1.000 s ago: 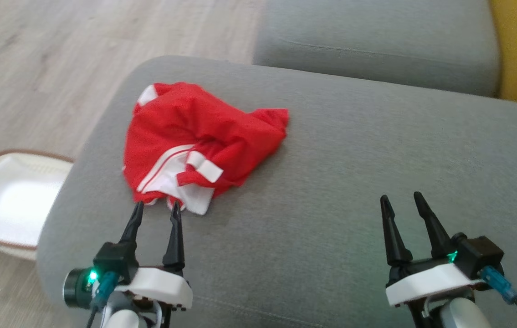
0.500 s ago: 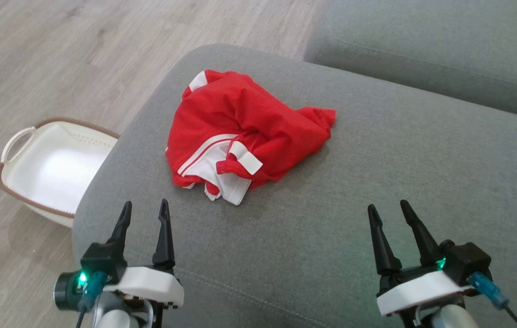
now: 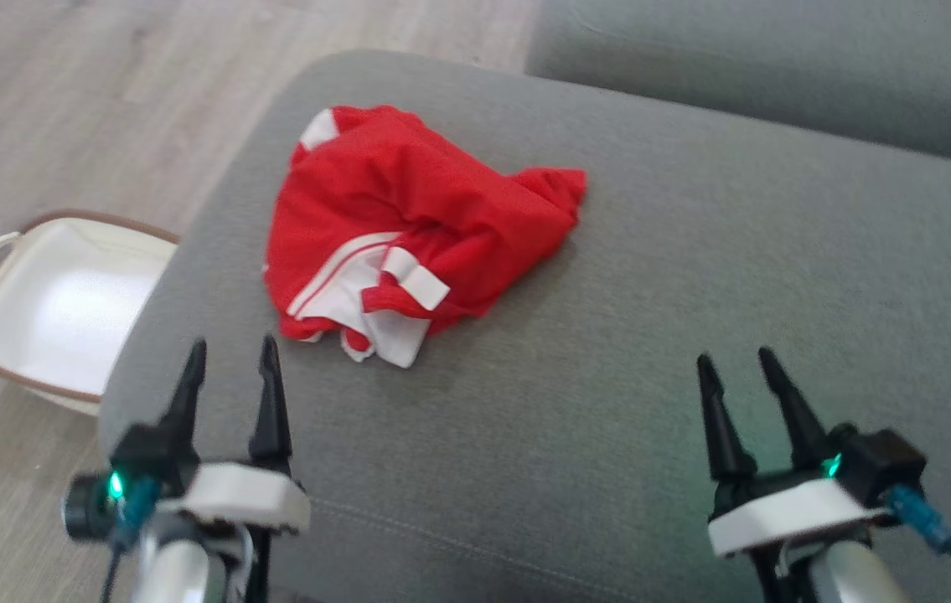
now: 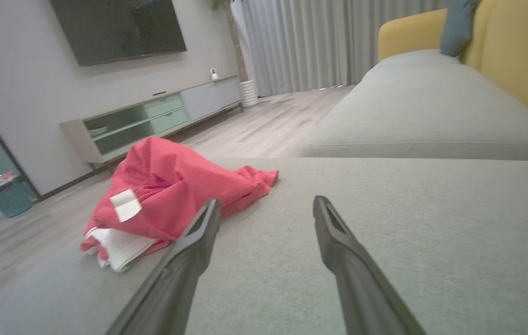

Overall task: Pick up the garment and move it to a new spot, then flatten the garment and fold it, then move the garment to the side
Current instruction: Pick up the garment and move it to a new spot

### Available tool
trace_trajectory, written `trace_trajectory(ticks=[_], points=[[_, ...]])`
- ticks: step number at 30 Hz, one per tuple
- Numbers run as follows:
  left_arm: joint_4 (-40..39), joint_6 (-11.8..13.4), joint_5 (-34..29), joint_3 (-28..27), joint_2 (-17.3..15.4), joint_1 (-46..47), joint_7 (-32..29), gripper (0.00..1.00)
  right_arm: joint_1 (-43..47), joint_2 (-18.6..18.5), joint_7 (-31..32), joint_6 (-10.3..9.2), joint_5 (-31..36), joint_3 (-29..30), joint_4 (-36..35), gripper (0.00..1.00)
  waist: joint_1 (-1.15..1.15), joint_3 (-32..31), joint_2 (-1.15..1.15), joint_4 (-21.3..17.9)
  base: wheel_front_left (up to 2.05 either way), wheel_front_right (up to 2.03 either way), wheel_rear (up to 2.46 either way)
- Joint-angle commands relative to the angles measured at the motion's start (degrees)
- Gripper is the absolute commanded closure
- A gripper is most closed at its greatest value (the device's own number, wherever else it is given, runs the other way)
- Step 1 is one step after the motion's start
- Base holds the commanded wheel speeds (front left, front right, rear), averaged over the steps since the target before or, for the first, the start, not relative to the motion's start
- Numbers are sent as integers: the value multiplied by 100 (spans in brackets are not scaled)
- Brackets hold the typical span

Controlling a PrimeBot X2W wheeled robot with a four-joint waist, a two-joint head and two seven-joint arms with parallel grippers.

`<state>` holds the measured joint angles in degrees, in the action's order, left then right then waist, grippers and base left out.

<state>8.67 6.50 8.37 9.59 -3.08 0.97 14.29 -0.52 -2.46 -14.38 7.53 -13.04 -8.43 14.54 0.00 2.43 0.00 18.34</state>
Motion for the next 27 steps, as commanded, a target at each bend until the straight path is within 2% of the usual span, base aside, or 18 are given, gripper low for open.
trace_trajectory(ticks=[1,5,9,14,17,27], points=[[-192,-70,-86,-268,-69,503,71,0,-353,-42,-62,-4,56,-44,-219,0,0,222,0,-262,0,0,0],[32,-337,-132,-431,-294,1033,71,0,-542,-42,-62,-4,175,179,-277,0,0,514,0,-610,0,0,0],[690,-680,-145,-439,-603,1755,62,0,-737,-42,-62,-4,285,390,-414,0,0,817,0,-957,0,0,0],[1659,-991,-91,-430,-953,2800,-497,0,-978,-42,-62,-4,278,506,-603,0,0,1206,0,-1382,0,0,0],[2248,-1086,-85,-404,-1156,3333,-977,0,-1084,-42,-62,-4,156,521,-667,0,0,1395,0,-1596,0,0,0],[3543,-1148,-262,-244,-1556,4396,-1442,0,-1220,-42,-62,-4,-28,438,-642,0,0,1742,0,-1955,0,0,0]])
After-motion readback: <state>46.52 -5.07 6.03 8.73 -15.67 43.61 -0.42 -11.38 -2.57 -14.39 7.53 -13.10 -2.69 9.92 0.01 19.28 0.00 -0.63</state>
